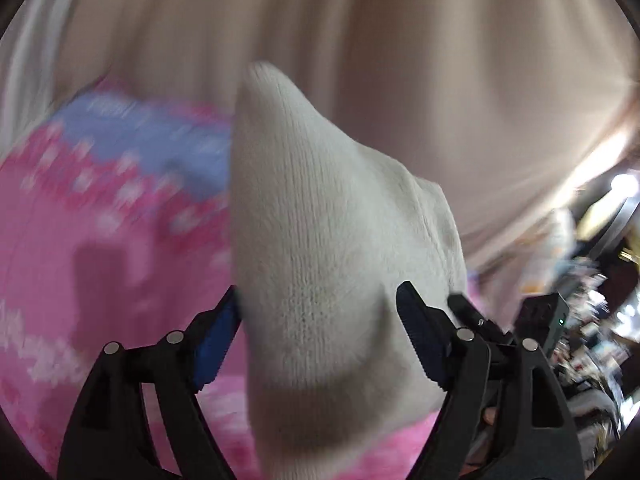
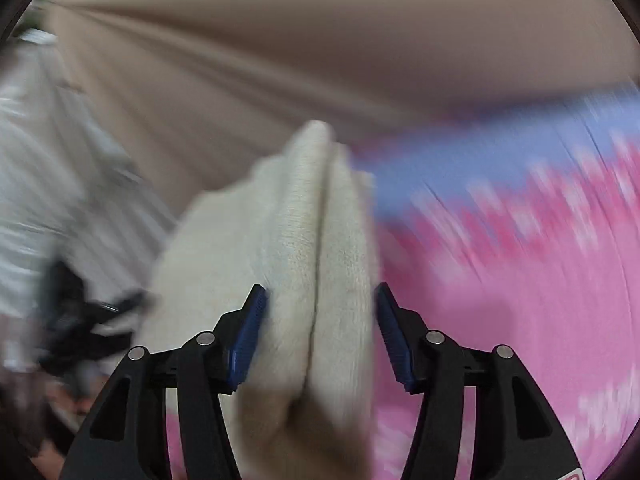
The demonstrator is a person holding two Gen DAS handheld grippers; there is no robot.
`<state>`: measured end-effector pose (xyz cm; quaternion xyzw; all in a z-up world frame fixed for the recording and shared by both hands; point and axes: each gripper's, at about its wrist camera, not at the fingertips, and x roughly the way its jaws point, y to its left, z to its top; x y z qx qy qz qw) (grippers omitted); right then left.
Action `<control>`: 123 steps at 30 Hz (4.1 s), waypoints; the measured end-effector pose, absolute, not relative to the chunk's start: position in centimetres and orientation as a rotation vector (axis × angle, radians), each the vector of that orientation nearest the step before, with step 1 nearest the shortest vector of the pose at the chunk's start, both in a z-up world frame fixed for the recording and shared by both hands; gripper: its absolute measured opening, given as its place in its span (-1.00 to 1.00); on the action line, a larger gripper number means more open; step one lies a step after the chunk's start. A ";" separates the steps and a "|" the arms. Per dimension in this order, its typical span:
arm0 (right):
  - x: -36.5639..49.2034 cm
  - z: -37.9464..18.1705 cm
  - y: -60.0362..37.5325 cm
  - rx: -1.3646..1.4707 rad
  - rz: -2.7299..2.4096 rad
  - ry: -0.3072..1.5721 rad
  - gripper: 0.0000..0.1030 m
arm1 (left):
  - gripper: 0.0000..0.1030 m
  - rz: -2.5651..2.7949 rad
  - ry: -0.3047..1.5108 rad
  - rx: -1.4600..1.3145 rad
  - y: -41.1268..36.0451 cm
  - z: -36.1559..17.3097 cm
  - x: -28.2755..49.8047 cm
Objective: Fold small clothes
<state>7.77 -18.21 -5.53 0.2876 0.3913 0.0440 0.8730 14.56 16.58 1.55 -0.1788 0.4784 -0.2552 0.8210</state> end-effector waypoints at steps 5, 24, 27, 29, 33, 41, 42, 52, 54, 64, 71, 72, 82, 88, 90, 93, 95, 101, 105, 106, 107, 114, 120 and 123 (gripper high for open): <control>2.8 -10.3 -17.7 0.627 0.003 0.957 -0.73 | 0.02 -0.350 1.203 -0.439 22.2 -6.8 13.3; 6.4 -7.9 -13.1 0.757 0.166 0.993 -0.42 | -0.47 -0.519 1.325 -0.558 19.6 -9.1 15.6; 6.1 -10.9 -11.0 0.658 0.130 1.085 -0.33 | -0.33 -0.478 1.369 -0.437 19.9 -10.1 16.3; 5.9 -13.8 -10.1 0.553 0.059 1.165 -0.28 | -0.18 -0.450 1.404 -0.383 19.3 -12.3 15.9; 3.6 -8.1 -9.7 0.520 0.012 1.019 -0.26 | -0.09 -0.398 1.272 -0.307 18.8 -8.8 13.3; 6.9 -8.2 -4.5 0.153 0.029 1.045 -0.80 | 0.10 -0.319 1.147 -0.141 16.5 -6.1 11.8; 7.6 -10.5 -4.8 0.143 0.026 1.107 -0.83 | 0.10 -0.315 1.150 -0.137 16.1 -6.2 12.3; 7.1 -6.1 -7.2 0.263 -0.048 0.980 0.11 | 0.13 -0.277 1.156 -0.070 17.2 -6.5 10.2; 8.6 -7.1 -9.3 0.313 -0.090 0.972 0.11 | 0.17 -0.278 1.152 -0.059 17.2 -6.5 10.1; 18.6 -11.7 -14.5 0.590 -0.059 1.070 -0.74 | 0.21 -0.253 1.178 -0.018 17.3 -8.2 10.0; 21.2 -12.5 -11.9 0.345 -0.089 1.133 -0.60 | 0.21 -0.237 1.224 -0.026 17.7 -10.2 10.4; 20.7 -12.6 -12.1 0.342 -0.085 1.113 -0.61 | 0.21 -0.239 1.226 -0.026 17.5 -10.3 10.5; 6.5 -6.5 -9.9 0.407 -0.155 0.893 -0.24 | 0.67 -0.212 1.077 -0.002 17.4 -7.5 9.4; 6.6 -12.5 -6.7 0.262 -0.099 1.079 -0.16 | 0.67 -0.199 1.148 -0.017 16.3 -9.7 10.9; 6.8 -11.3 -6.9 0.292 -0.095 1.078 -0.14 | 0.74 -0.187 1.141 0.023 15.6 -10.2 11.2; 7.3 -11.5 -6.6 0.245 -0.091 1.114 -0.03 | 0.91 -0.149 1.145 0.084 14.6 -11.1 11.7; 7.8 -12.3 -6.5 0.238 -0.083 1.140 -0.02 | 0.91 -0.160 1.166 0.099 14.0 -12.0 12.4; 7.7 -12.6 -6.2 0.205 -0.082 1.151 0.06 | 0.91 -0.199 1.231 -0.004 14.3 -13.3 14.1; 7.6 -13.0 -6.2 0.207 -0.088 1.143 0.24 | 0.91 -0.224 1.251 -0.013 14.5 -13.5 14.7; 7.6 -13.0 -6.4 0.215 -0.092 1.143 0.31 | 0.91 -0.218 1.255 -0.013 14.5 -13.5 14.6; 7.6 -13.0 -6.7 0.234 -0.091 1.145 0.31 | 0.91 -0.206 1.253 -0.003 14.4 -13.3 14.4; 2.5 -7.0 -7.4 0.208 -0.154 0.970 0.29 | 0.91 -0.131 1.157 0.096 13.6 -8.1 10.7; -1.2 -3.7 -8.1 0.223 -0.218 0.899 0.35 | 0.91 -0.144 1.042 0.096 12.6 -3.3 7.1; -2.6 -2.8 -8.0 0.228 -0.225 0.885 0.35 | 0.91 -0.175 0.975 0.085 11.9 -1.3 5.4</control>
